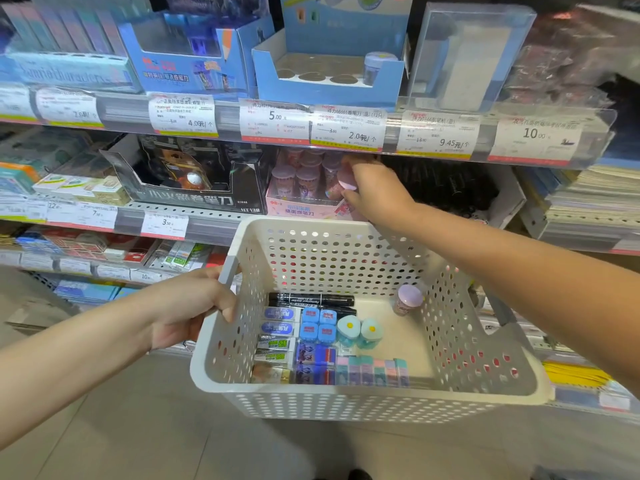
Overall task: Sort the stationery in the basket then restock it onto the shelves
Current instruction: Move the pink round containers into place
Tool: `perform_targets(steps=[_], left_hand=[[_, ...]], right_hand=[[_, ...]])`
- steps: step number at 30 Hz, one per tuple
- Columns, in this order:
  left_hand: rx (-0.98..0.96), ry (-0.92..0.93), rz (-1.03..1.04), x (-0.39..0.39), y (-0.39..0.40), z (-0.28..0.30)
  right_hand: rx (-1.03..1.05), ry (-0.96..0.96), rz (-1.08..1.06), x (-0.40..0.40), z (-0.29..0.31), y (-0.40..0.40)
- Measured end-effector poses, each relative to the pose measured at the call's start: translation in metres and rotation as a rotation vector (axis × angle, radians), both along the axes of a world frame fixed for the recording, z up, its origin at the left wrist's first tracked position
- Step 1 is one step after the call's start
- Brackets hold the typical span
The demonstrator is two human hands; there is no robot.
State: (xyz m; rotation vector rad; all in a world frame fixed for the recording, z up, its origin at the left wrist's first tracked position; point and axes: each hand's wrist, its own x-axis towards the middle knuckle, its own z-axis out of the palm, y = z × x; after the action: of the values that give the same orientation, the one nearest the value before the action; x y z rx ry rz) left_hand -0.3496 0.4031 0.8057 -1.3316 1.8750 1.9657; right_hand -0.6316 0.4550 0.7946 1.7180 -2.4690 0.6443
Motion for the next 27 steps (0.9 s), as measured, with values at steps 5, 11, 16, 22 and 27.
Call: perform_targets(steps=[5,11,16,22,27], left_hand=[[-0.011,-0.016,0.025,0.001,-0.001,-0.004],[-0.003,-0.021,0.055,0.002,0.000,-0.003],[-0.010,-0.036,0.045,0.001,0.000,-0.004],[-0.012,-0.037,0.024,0.001,-0.002,-0.004],[-0.001,-0.019,0.000,-0.002,-0.001,-0.004]], right_hand=[[0.062,0.022,-0.004,-0.010,-0.003,-0.015],[0.212,0.004,0.068,-0.011,0.000,-0.024],[0.219,0.004,0.132,-0.012,0.006,-0.019],[-0.107,0.292,0.363,0.005,0.011,0.033],[0.729,0.489,0.648,0.032,-0.002,0.083]])
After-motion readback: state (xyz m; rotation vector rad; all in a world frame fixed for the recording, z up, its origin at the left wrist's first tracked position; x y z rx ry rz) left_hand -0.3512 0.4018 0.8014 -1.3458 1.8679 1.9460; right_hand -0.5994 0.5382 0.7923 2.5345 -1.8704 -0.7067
